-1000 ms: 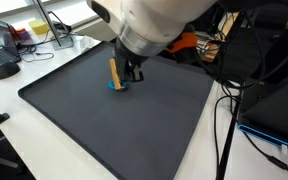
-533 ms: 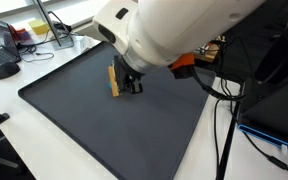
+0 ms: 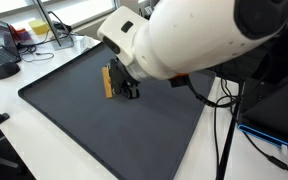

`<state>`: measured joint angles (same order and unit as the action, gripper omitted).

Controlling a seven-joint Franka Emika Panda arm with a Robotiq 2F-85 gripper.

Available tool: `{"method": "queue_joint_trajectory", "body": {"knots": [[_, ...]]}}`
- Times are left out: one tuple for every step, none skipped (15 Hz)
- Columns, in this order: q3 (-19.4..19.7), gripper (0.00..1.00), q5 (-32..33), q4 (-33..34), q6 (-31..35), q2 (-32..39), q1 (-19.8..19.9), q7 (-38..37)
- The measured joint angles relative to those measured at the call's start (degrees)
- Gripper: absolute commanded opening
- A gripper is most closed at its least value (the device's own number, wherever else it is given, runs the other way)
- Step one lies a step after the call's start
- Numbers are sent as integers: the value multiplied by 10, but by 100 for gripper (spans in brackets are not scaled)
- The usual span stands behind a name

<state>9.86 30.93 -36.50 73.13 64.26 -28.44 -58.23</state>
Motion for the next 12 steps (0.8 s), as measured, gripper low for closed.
{"method": "queue_joint_trajectory", "body": {"knots": [[1,23,0,0,2,3,0,2],[1,23,0,0,3,5,1,5],[1,23,0,0,3,5,1,9],[1,23,-1,0,3,5,3,16],[0,23,-2,2,3,5,5,26],[0,23,-4,6,2,5,8,39],[-2,23,-7,9,2,3,13,53],[-5,23,-11,12,2,0,20,67],[-7,23,-16,15,2,-4,27,82],[-10,23,-24,19,2,-8,37,97],[-14,23,-34,22,2,-12,48,112],[-18,23,-44,24,2,-18,59,128]]}}
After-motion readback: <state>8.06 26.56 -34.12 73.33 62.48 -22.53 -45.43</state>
